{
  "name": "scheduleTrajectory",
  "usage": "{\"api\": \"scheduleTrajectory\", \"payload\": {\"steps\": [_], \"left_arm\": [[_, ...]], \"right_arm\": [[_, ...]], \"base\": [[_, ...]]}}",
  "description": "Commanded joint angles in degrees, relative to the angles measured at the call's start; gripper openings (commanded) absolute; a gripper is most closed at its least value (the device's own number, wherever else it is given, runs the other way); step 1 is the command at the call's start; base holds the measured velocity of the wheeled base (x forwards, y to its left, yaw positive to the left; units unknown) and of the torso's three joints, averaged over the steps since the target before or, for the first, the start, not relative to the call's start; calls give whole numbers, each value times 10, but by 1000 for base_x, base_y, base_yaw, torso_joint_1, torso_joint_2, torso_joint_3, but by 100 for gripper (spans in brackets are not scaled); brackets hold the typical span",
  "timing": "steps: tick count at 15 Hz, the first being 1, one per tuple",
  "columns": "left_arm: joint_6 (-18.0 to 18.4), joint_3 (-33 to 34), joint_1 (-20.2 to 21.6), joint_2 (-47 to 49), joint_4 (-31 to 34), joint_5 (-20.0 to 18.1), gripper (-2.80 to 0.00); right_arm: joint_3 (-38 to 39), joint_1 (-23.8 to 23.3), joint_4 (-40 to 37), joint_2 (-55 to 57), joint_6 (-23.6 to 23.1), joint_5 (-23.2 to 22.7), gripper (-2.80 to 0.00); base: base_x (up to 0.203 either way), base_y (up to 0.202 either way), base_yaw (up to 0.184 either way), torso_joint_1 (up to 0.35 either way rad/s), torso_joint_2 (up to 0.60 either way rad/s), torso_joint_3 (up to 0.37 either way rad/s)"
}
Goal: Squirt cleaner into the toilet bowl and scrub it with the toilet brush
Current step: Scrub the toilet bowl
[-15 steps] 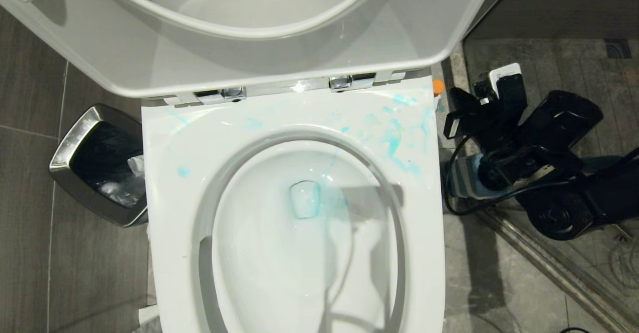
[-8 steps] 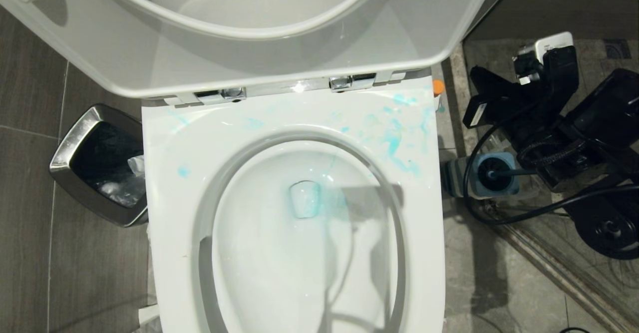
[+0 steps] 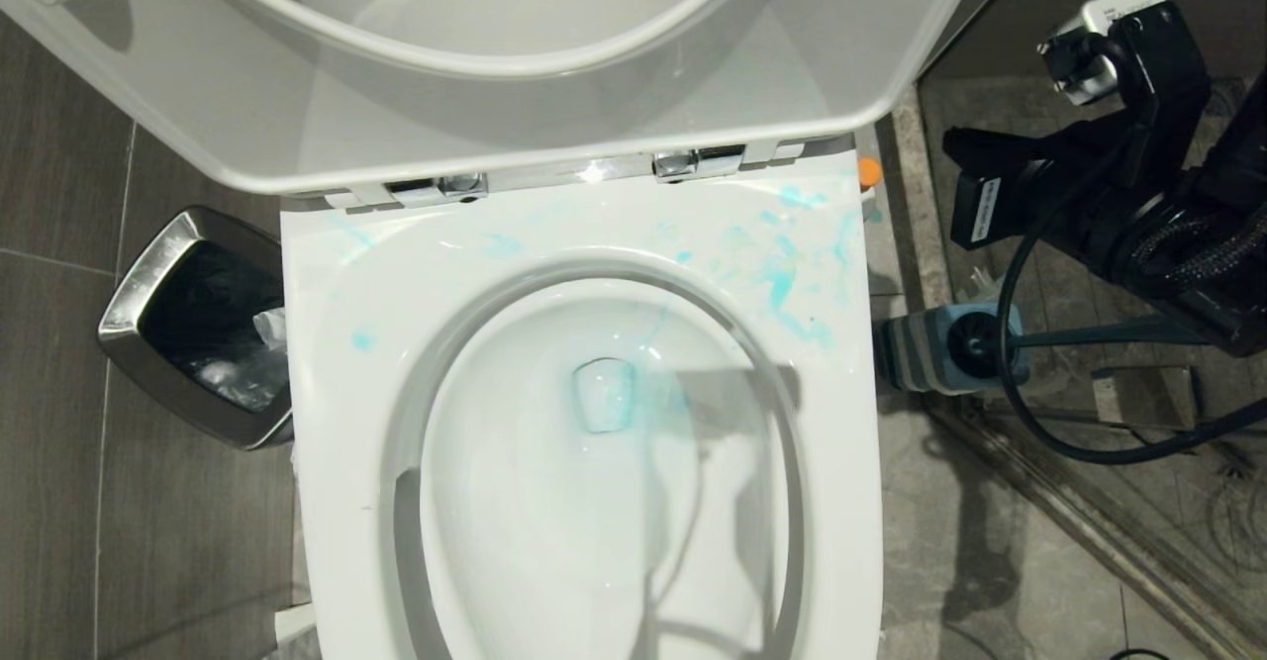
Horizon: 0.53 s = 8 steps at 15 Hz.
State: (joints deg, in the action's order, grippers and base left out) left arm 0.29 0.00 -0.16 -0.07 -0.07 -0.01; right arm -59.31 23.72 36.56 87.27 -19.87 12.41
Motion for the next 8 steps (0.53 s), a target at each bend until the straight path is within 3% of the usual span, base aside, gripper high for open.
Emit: {"api": "scheduleTrajectory", "payload": {"steps": [1, 3, 7, 8], "left_arm": [[0, 0, 0, 1, 0, 0, -280], [0, 0, 0, 1, 0, 0, -280], [0, 0, 0, 1, 0, 0, -280], [0, 0, 0, 1, 0, 0, -280]], "right_arm": [[-5, -2, -94, -38, -10, -5, -280], [-5, -15, -189, -66, -55, -7, -280], [-4, -86, -258, -97, -293, -51, -280], [-3, -96, -279, -102, -316, -58, -280]], "base": [[0, 0, 0, 0, 0, 0], [0, 0, 0, 0, 0, 0], [0, 0, 0, 0, 0, 0], [0, 0, 0, 0, 0, 0]]}}
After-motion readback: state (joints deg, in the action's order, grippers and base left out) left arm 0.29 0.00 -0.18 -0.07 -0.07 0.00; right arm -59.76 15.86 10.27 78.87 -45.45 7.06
